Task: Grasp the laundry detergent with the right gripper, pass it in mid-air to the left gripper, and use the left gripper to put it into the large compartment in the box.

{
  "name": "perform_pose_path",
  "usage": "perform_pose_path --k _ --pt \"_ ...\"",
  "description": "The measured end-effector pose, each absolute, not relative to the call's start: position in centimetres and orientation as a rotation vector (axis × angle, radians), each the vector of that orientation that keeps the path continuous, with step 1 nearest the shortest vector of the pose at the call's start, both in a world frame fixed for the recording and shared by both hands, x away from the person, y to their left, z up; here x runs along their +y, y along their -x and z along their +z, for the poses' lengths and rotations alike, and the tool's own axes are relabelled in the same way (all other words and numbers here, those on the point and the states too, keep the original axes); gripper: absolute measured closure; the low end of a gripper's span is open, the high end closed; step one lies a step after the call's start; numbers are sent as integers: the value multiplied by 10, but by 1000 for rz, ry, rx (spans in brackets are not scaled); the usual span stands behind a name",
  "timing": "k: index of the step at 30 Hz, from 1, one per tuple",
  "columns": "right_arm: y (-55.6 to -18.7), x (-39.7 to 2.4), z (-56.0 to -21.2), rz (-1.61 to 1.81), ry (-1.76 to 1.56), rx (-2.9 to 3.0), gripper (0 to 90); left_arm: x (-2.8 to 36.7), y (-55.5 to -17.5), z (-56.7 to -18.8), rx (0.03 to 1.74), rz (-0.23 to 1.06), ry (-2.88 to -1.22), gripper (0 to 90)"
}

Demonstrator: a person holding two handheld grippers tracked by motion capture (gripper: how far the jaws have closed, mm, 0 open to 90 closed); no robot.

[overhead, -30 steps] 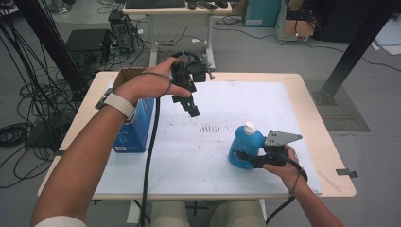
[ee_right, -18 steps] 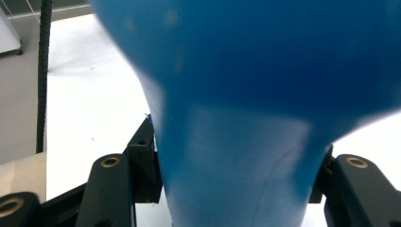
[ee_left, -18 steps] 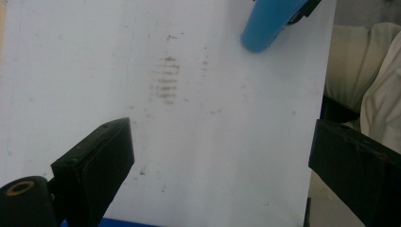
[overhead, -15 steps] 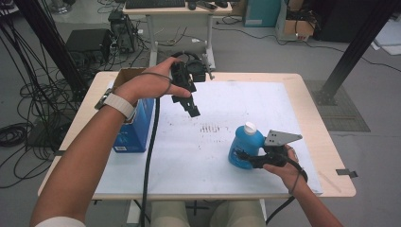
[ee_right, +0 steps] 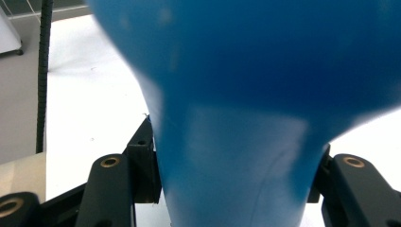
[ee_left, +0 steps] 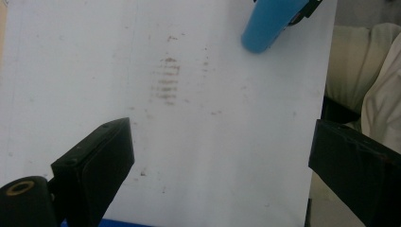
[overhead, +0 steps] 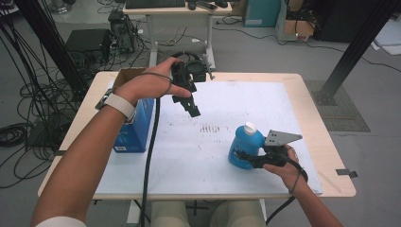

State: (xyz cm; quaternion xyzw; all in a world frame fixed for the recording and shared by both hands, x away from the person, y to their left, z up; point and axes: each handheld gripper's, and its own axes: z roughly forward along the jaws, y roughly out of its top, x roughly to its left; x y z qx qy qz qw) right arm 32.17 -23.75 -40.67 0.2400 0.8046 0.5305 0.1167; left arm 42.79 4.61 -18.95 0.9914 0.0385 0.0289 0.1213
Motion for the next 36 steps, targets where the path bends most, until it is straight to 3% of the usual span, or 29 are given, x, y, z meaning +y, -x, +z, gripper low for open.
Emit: perform_pose_path --k 36 --pt "-323 -239 -407 1551 -682 2373 423 45 -427 -189 117 89 -2893 78"
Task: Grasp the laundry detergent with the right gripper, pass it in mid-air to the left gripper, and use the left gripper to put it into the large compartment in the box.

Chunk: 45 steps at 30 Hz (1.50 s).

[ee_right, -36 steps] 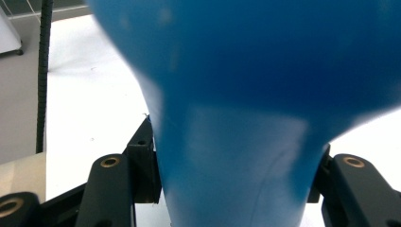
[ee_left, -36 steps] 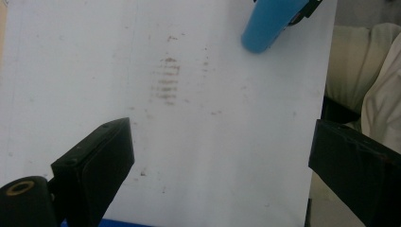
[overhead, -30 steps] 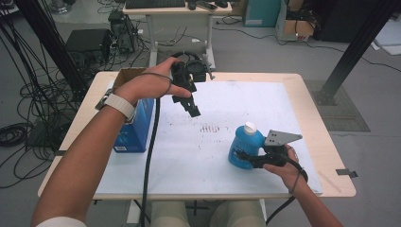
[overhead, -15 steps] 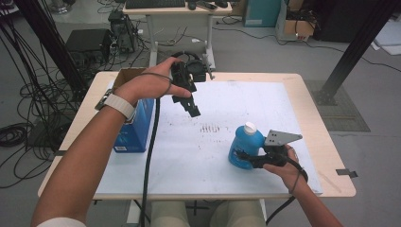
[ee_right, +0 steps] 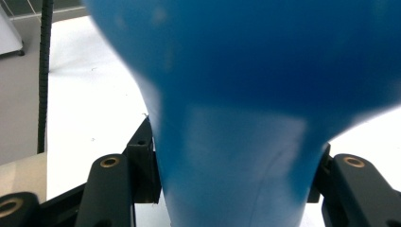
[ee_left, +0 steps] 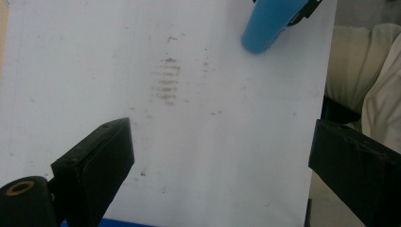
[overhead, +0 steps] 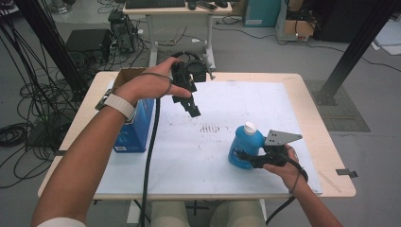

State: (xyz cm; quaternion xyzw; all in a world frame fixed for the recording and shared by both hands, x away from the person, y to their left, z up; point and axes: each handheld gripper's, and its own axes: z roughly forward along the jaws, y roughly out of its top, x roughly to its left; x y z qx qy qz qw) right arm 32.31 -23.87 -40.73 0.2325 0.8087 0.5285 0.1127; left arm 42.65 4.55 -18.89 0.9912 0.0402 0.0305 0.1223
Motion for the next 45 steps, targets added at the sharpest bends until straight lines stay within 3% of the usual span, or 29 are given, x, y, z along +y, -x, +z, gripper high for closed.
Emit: perform_pose_path --k 45 --pt "-324 -238 -408 1570 -685 2366 422 45 -426 -189 114 89 -2895 78"
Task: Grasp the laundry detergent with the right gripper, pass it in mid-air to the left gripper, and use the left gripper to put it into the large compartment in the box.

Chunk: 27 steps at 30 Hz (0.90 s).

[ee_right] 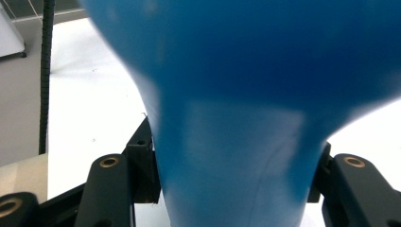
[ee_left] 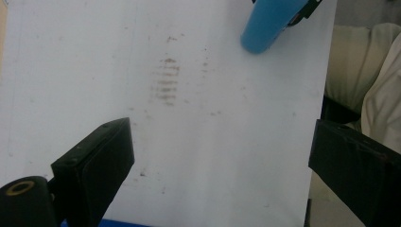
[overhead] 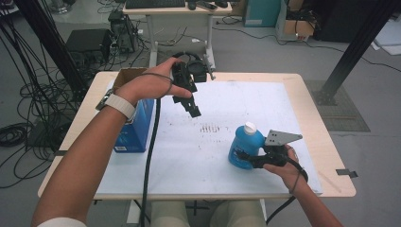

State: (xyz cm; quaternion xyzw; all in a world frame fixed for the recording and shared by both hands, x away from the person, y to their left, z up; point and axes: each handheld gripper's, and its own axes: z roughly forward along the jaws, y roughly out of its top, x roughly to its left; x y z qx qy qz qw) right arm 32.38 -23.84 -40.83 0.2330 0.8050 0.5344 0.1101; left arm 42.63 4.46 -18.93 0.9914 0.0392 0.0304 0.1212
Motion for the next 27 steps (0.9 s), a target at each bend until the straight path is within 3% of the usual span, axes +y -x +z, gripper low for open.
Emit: perform_pose_path --k 27 --pt "-324 -238 -409 1572 -681 2364 422 44 -426 -190 114 84 -2896 78"
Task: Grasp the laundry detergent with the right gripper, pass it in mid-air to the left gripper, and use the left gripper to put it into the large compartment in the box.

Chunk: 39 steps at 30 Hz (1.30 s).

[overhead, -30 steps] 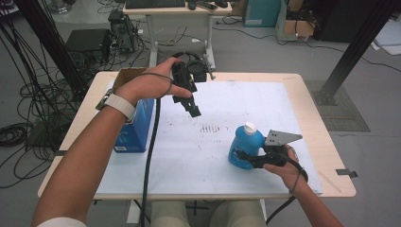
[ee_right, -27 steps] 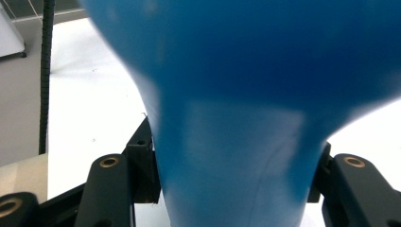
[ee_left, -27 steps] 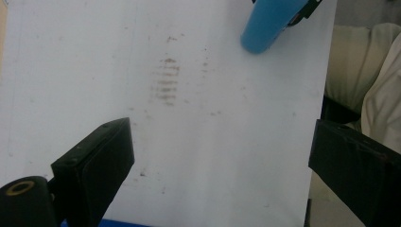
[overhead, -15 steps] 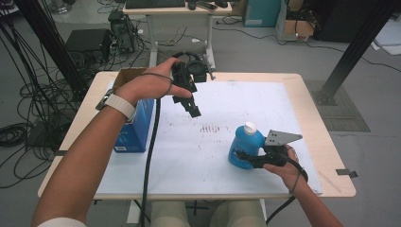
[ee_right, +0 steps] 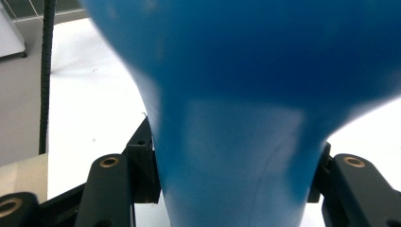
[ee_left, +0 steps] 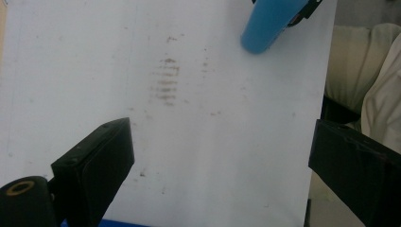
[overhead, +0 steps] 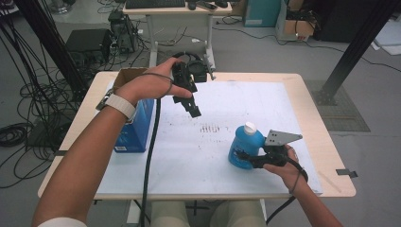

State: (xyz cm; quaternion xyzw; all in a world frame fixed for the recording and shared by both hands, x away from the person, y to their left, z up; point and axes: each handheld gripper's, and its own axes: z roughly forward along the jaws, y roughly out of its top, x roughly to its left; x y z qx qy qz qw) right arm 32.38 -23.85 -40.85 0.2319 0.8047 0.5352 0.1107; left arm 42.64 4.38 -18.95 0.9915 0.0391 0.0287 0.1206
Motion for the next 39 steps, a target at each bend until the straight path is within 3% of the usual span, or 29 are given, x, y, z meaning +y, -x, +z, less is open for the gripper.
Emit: perform_pose_path --k 39 --pt "-324 -239 -408 1566 -684 2370 426 45 -423 -188 119 94 -2913 78"
